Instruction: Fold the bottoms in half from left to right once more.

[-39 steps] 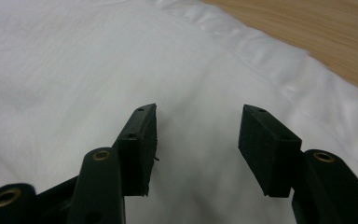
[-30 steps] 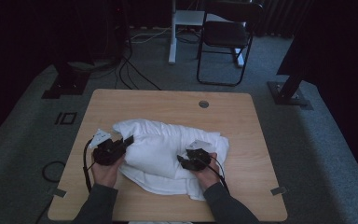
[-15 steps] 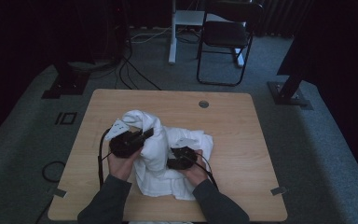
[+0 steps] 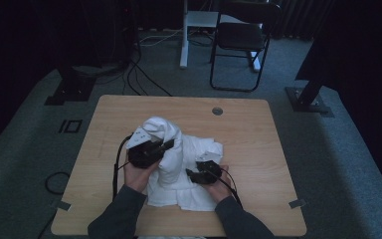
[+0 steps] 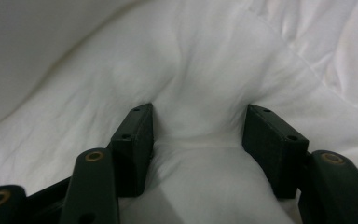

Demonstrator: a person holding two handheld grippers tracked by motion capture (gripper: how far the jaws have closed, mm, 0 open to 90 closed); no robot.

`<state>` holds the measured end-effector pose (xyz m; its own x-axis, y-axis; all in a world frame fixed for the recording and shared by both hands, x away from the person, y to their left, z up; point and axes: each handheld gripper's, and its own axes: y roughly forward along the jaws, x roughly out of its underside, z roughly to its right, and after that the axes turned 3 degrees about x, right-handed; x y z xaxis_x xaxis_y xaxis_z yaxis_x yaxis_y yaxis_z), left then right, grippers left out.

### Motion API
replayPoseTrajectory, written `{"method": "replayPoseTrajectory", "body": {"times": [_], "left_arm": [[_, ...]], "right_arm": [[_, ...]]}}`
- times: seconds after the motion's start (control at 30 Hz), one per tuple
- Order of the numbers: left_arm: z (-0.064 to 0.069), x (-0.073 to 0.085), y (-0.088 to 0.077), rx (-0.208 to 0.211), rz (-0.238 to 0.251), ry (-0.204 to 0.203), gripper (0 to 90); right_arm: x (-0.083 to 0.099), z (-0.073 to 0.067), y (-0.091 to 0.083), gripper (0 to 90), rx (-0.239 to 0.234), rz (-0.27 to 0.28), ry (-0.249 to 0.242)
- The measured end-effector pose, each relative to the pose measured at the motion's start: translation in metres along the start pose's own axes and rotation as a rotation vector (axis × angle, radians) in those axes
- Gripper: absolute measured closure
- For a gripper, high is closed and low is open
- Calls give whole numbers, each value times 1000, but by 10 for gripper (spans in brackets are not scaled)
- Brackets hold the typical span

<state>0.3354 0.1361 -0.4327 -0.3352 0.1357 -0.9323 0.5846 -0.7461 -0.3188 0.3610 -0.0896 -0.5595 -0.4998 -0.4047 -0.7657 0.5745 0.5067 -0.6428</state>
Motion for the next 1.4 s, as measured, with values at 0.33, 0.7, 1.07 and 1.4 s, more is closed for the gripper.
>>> {"method": "replayPoseTrajectory", "body": {"times": [0.33,0.7,1.07,1.4], "left_arm": [[15,22,50,62,-129,17,823],[31,76,123,136,-332,3,817],[33,71,116,155,-314,-10,629],[18,5,34,-31,-91,93,509]], "right_arm": [[8,76,-66,420,-136,107,144],[16,103,-91,389,-128,209,245],[-35,80,-76,453,-164,217,138],[-36,96,-41,811,-113,127,189]]}}
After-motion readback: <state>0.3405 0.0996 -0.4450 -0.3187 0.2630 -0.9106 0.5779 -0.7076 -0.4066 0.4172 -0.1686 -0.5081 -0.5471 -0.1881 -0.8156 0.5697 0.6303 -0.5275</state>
